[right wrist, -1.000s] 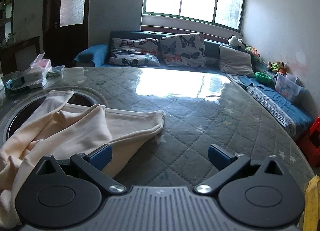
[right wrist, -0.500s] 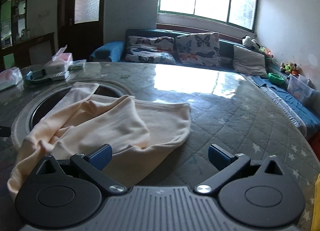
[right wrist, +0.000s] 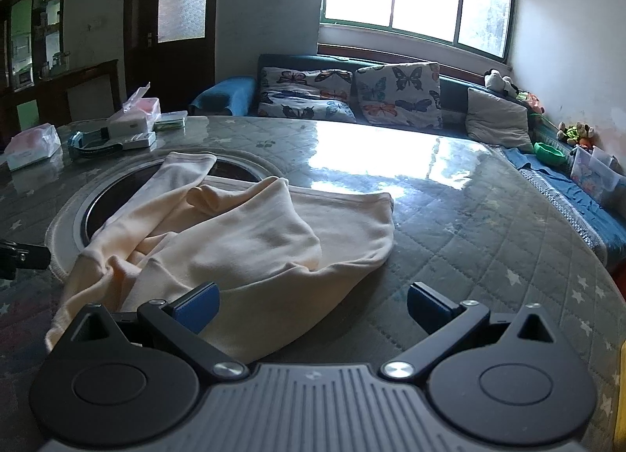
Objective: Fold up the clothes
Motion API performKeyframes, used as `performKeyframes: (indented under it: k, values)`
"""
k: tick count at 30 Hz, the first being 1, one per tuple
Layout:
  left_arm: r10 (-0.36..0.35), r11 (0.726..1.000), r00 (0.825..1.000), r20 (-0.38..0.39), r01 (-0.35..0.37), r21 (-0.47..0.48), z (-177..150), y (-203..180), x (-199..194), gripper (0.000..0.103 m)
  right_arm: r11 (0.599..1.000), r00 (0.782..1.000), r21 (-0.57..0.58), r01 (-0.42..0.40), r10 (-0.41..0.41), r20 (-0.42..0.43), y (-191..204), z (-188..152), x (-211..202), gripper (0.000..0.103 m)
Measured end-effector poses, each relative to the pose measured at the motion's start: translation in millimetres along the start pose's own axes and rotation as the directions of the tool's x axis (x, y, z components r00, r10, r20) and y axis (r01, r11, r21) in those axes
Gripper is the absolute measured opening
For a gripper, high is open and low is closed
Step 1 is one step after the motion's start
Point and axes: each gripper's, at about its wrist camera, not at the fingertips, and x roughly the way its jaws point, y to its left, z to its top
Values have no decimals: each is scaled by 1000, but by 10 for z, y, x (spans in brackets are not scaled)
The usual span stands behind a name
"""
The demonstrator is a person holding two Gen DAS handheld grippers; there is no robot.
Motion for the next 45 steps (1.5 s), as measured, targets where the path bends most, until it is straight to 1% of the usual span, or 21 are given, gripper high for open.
performKeyframes:
  k: [10,17,23,36,45]
  values:
    - [-17,1000,1000,14,16,13,-47,-100,-147,103,1000,1000,14,-26,26,2,69,-82,-125,103]
    - [-24,999,999,22,24,24,-87,-153,-227,103,999,1000,16,-29,29,7,110,-130,-211,103]
    - [-23,999,999,29,22,31,-116,-189,-290,103,1000,1000,11,-26,26,10,143,-152,-273,103]
    - [-47,997,997,57,44,64,-174,-305,-451,103,1000,999,12,-2,1,54,163,-188,-511,103]
    - [-54,996,996,64,50,71,-196,-326,-485,103,1000,997,17,-8,7,72,188,-205,-588,103]
